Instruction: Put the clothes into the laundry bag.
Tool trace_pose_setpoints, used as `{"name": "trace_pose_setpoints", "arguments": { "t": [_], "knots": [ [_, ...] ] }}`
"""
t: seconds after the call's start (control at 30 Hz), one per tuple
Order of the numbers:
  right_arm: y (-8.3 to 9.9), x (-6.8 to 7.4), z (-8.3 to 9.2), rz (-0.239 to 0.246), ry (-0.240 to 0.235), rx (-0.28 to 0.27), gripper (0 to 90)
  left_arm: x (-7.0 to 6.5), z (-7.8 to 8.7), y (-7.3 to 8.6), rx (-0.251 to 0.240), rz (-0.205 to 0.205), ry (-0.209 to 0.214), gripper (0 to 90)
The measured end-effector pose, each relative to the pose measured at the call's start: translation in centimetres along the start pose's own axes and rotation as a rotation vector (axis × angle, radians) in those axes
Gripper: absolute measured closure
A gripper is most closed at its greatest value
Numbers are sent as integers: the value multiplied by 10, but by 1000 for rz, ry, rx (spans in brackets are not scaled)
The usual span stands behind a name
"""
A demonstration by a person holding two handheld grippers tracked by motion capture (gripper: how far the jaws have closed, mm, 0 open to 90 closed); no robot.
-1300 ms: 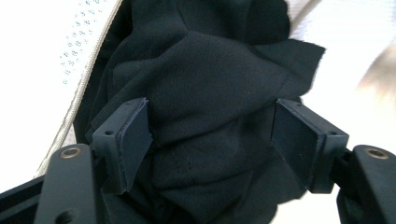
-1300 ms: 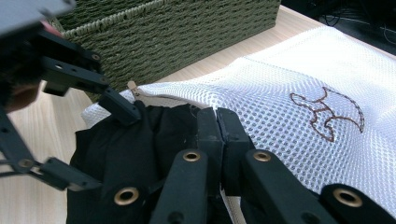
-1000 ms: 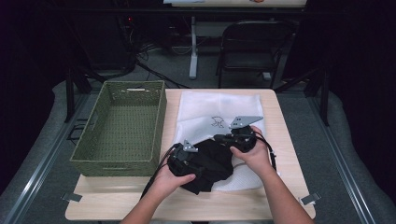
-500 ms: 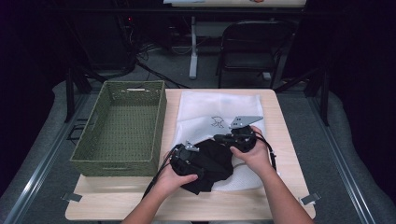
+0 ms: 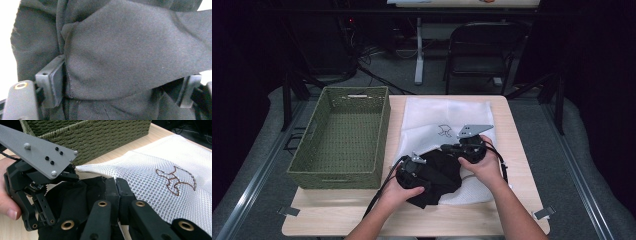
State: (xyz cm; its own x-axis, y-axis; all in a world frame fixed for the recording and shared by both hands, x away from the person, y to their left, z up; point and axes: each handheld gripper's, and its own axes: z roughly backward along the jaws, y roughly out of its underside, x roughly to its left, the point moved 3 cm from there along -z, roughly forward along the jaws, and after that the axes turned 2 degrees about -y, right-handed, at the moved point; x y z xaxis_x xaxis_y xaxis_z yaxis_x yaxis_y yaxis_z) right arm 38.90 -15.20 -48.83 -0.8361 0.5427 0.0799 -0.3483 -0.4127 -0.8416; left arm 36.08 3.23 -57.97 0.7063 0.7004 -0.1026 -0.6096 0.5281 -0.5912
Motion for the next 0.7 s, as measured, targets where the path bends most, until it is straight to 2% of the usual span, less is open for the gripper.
{"name": "trace_pose_setpoints", "arguments": {
  "t": [0.37, 0.57, 0.7],
  "knots": [
    [1, 1, 0, -4, 1, 2, 894, -2, 1, 2, -22, -25, -5, 275],
    [0, 2, 0, 0, 3, 6, 894, -3, 0, 4, -42, -12, -11, 292],
    [1, 3, -1, 5, 2, 8, 894, -3, 1, 5, -49, -18, -4, 351]
  ]
}}
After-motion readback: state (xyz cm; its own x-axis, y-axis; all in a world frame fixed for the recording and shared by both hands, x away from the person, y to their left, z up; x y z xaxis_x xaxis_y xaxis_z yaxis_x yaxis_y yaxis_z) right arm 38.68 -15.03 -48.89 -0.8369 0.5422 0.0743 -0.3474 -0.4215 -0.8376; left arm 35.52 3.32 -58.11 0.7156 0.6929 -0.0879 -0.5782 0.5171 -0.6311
